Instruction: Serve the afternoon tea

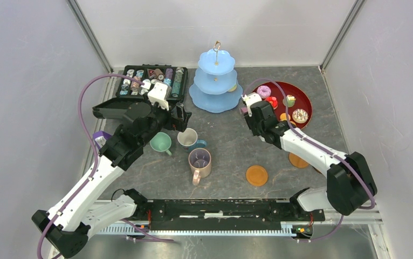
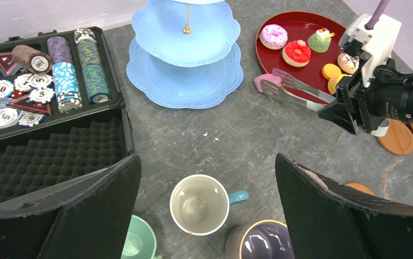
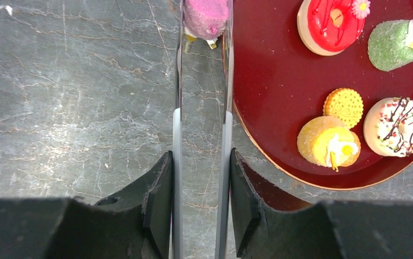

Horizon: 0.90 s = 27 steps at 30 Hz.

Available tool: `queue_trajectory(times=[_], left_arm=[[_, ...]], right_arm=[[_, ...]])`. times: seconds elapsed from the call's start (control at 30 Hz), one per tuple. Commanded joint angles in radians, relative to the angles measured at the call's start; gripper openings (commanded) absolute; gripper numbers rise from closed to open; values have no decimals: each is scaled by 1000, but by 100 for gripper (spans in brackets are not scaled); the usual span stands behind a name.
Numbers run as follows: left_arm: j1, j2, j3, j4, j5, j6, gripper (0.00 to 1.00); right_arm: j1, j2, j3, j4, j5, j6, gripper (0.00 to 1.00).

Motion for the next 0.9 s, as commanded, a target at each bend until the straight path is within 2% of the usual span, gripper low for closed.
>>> queue_trajectory(times=[0.0, 0.23, 0.43, 0.57, 0.7, 0.87], left_arm=[[-5, 1, 7, 37, 7, -2, 99], [-4, 1, 7, 37, 10, -3, 99], [-4, -2, 5, 37, 5, 0, 99], [-4, -2, 5, 37, 2, 1, 99], [-4, -2, 5, 37, 2, 3, 99], [-4, 2, 7, 38, 10, 1, 99]], right_arm=[[7, -70, 71, 60, 6, 1, 21], [6, -91, 77, 100, -70, 41, 21], [-13, -26, 107, 169, -154, 127, 21], [-81, 15, 99, 245, -287, 230, 20], [-172, 61, 49, 385, -496, 367, 20], [-209, 130, 44, 480, -598, 457, 21]])
